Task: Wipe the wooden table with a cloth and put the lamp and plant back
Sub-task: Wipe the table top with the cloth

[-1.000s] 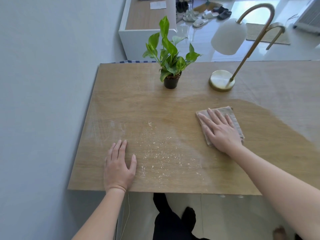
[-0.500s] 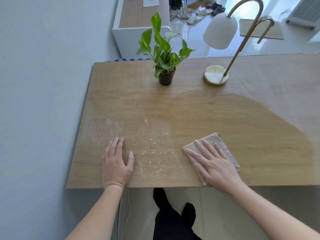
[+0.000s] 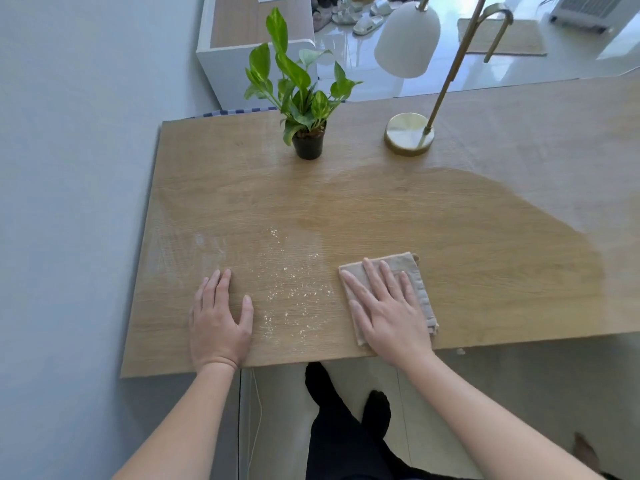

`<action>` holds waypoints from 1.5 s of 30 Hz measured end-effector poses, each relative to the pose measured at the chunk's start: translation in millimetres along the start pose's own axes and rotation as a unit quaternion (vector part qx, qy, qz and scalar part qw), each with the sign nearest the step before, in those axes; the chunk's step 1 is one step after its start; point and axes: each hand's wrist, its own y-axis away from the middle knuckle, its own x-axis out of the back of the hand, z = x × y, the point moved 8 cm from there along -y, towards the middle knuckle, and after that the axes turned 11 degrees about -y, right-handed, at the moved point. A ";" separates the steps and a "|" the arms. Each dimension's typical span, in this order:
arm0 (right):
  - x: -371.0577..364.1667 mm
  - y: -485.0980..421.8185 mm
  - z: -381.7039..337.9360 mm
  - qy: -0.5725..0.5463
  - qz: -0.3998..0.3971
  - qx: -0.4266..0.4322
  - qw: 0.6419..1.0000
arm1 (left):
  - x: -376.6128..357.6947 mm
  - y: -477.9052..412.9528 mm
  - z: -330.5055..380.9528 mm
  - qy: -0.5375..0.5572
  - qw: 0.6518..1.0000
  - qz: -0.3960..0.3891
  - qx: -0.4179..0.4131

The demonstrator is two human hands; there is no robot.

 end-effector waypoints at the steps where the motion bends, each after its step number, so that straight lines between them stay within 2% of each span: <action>1: 1.3 15.1 12.5 0.013 -0.008 0.012 1.000 | 0.3 0.1 0.3 0.000 1.000 0.001 0.000; 4: 24.4 39.1 67.3 0.050 -0.017 -0.001 0.999 | 1.2 1.1 0.4 -0.002 1.000 0.003 0.002; 7: 54.0 17.7 98.9 0.031 0.015 -0.062 0.997 | 2.1 0.0 1.8 -0.002 1.000 0.007 0.000; 10: 56.1 -21.1 92.6 -0.013 0.081 -0.180 0.980 | 1.8 -0.1 1.2 0.001 1.000 0.013 0.000; 12: 43.8 -32.0 75.3 -0.022 0.097 -0.217 0.971 | 2.4 1.7 1.9 0.004 1.000 0.016 -0.001; 13: 37.3 -31.6 63.2 -0.022 0.091 -0.197 0.976 | 2.7 1.8 2.9 0.005 1.000 0.017 -0.001; 17: 18.1 11.9 42.1 0.010 0.008 -0.020 1.000 | 2.3 1.3 4.0 0.002 1.000 0.014 -0.003; 20: 27.2 59.2 89.6 0.051 -0.008 -0.002 0.999 | 2.6 2.3 3.5 0.000 1.000 0.012 -0.003; 24: 73.1 63.5 156.5 0.010 0.040 -0.132 0.990 | 3.0 1.0 4.4 0.006 1.000 0.014 -0.005; 27: 76.8 24.9 152.2 -0.024 0.097 -0.238 0.966 | 2.4 0.2 1.9 0.008 1.000 0.015 -0.005; 29: 67.4 -0.2 130.8 -0.023 0.120 -0.275 0.954 | 2.4 0.9 3.2 0.010 1.000 0.014 -0.007; 31: 54.2 -16.4 96.8 -0.020 0.110 -0.234 0.966 | 1.3 1.1 4.9 0.011 1.000 0.010 -0.006; 34: 24.7 -0.2 50.7 0.000 0.037 -0.083 0.996 | 1.0 2.2 2.9 0.007 1.000 0.008 -0.003; 36: 16.8 26.2 46.8 0.024 -0.010 0.003 1.000 | 1.8 1.5 2.8 0.006 1.000 0.008 -0.007; 38: 26.2 38.9 63.8 0.041 -0.033 0.044 0.998 | 2.1 0.6 3.2 0.007 1.000 0.008 -0.007; 41: 52.2 18.2 92.7 0.042 -0.007 0.010 0.999 | 1.1 0.8 3.0 0.009 1.000 0.005 -0.003; 45: 62.5 -43.1 87.8 -0.009 0.057 -0.138 0.989 | -0.7 1.5 -1.6 0.005 1.000 0.002 -0.001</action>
